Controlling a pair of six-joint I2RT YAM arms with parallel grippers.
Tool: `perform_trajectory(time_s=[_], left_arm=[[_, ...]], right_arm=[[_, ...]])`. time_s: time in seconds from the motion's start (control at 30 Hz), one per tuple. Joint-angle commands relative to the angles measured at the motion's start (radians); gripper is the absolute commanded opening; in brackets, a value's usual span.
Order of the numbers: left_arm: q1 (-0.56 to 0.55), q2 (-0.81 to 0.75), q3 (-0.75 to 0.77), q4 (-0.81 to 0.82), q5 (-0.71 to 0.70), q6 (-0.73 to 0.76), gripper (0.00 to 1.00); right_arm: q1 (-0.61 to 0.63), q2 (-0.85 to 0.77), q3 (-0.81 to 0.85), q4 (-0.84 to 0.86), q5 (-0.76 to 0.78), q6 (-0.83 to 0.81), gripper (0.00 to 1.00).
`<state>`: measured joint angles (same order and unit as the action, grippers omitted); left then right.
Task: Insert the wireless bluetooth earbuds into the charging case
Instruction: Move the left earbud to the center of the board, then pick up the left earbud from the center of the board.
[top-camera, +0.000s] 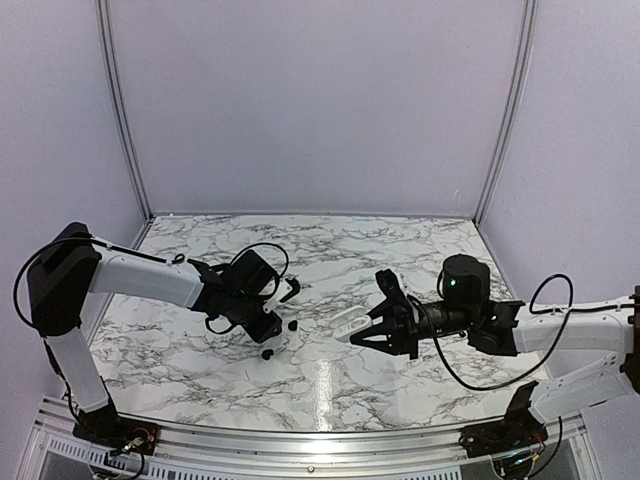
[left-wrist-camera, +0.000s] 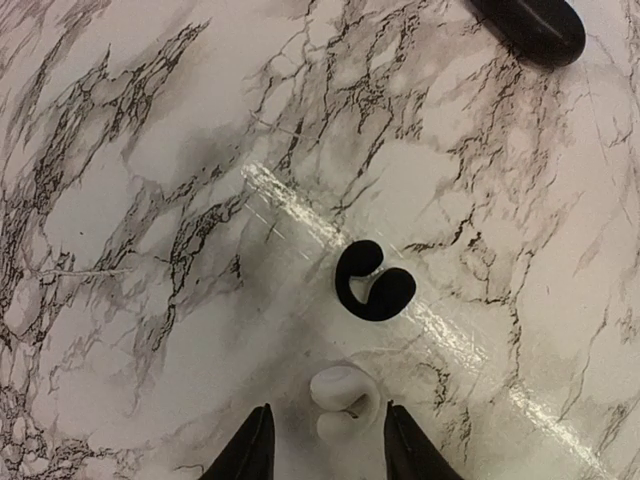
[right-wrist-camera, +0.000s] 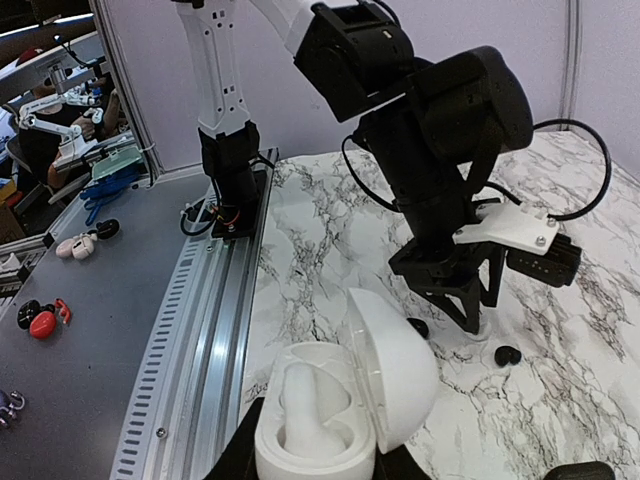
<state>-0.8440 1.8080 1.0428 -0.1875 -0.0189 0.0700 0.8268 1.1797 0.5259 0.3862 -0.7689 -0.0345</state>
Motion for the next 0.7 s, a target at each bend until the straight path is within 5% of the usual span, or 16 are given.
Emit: perform_trajectory(time_s=[0.0,0.3,0.67], left_arm=[[0.001,-0.082,-0.012,-0.012,0.029,0.004,0.38],[-0.001,-0.073,-0.014,-0.012,0.127,0.01,0.27],[0.001,0.001,0.007,-0.029,0.108,0.007,0.24]], right_arm=[[0.008,-0.012,0.01,-0.001,0.002,-0.001,0.0],[0.008,-0.01,0.011,-0.001,0.004,-0.001,0.0],[0.008,-0.004,0.011,0.0,0.003,-0.002,0.0]])
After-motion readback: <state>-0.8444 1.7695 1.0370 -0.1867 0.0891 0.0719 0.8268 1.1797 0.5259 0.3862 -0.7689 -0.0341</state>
